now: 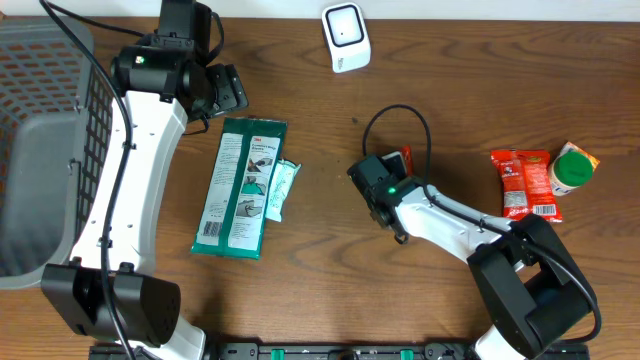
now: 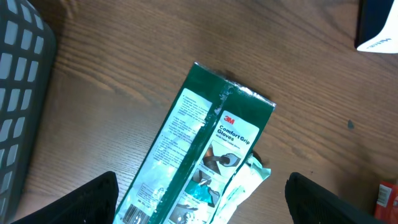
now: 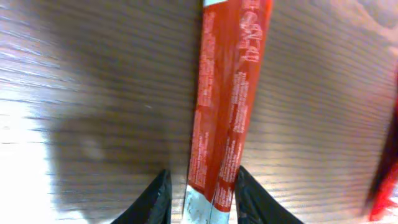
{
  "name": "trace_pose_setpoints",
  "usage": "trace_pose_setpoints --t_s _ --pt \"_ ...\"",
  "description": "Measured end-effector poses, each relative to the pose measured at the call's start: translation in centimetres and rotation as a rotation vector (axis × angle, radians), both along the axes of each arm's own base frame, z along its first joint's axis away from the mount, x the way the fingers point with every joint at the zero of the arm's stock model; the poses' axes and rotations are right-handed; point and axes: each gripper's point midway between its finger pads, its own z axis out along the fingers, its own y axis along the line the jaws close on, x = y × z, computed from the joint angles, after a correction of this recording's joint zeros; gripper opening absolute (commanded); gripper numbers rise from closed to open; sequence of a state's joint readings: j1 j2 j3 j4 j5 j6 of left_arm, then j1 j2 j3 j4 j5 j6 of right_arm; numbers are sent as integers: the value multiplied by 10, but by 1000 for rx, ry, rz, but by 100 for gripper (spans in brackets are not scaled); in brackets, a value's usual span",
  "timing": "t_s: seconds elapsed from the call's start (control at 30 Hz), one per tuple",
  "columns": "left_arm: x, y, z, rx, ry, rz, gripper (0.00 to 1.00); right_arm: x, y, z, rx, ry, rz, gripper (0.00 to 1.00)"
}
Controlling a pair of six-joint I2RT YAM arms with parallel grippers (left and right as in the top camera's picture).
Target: Scan the item barcode
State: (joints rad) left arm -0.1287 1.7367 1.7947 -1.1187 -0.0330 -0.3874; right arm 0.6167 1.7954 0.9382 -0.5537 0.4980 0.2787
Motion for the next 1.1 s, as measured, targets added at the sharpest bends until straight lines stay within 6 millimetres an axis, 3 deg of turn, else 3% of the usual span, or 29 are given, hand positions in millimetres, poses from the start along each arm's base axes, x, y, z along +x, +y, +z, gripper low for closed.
trace_pose_setpoints --t_s 0.23,0.37,0.47,0.87,1.1 --pt "0 0 0 0 0 0 86 -6 7 1 32 56 9 26" --pt "0 0 0 0 0 0 86 -4 20 5 57 50 30 8" --pt "0 0 0 0 0 0 86 -4 28 6 67 43 45 1" --pt "0 0 0 0 0 0 86 -7 35 12 -13 -1 105 1" --pt "0 0 0 0 0 0 86 4 17 35 -213 -130 114 1"
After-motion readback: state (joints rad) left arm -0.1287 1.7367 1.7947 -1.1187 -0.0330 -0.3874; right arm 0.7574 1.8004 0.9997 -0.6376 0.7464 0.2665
